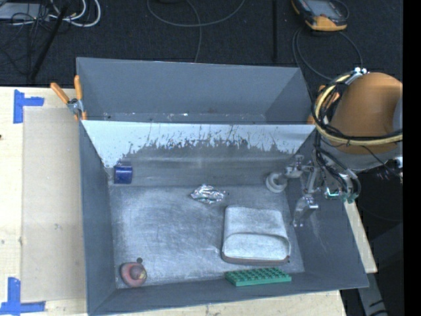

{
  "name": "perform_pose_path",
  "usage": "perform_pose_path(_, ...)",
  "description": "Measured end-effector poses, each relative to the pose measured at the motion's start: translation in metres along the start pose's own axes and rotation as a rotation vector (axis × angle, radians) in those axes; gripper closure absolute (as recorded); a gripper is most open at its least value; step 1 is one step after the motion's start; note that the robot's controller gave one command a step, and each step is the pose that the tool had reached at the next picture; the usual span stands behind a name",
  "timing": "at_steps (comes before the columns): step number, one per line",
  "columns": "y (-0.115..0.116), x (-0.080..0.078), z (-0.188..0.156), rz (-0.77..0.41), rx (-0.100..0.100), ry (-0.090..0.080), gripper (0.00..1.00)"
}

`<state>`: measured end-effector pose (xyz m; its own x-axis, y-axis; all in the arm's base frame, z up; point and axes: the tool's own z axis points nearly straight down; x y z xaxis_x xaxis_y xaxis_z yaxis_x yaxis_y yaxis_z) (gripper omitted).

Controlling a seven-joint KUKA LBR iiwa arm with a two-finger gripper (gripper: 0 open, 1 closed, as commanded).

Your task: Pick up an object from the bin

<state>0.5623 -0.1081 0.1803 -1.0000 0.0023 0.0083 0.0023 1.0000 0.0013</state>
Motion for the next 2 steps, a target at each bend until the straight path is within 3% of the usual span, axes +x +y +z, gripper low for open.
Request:
perform_pose_path(1,0.075,-0.049,0.038,-0.066,-0.003,-0.009,0.00)
perform_pose_path(2,0.105,-0.056,0.086,-0.081,0.001,-0.014,0.00)
